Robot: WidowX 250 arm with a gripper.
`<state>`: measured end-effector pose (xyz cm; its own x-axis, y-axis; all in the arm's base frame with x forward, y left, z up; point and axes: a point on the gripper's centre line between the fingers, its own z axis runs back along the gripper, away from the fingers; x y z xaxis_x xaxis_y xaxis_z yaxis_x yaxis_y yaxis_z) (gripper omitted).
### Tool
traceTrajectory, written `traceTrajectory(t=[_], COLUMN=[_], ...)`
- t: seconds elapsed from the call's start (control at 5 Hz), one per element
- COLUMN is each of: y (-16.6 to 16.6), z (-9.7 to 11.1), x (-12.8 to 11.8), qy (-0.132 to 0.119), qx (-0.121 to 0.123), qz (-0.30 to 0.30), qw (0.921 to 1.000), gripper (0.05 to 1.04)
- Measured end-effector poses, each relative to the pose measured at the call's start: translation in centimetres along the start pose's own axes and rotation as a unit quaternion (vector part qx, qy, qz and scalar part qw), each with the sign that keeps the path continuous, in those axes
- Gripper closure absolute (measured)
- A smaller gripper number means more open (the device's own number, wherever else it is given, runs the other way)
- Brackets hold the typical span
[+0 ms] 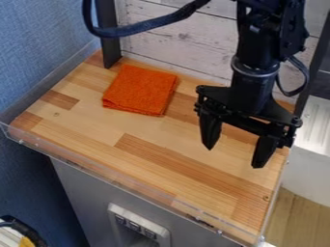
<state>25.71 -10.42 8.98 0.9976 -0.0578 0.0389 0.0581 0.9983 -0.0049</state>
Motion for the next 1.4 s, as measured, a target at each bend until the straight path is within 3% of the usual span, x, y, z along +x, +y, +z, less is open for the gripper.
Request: traceTrajectory(t=[0.4,0.6,1.4], y=[-0.3,-0.4,-0.5], z=[0.5,0.4,-0.4], x=[0.6,0.6,-0.6], qy=[0.005,0.019,0.037], qx=[-0.002,-0.001,0.01], qz=[-0.007,-0.011,-0.006], qw=[1.0,0.9998,0.9992], gripper=[0.085,0.085,0.089])
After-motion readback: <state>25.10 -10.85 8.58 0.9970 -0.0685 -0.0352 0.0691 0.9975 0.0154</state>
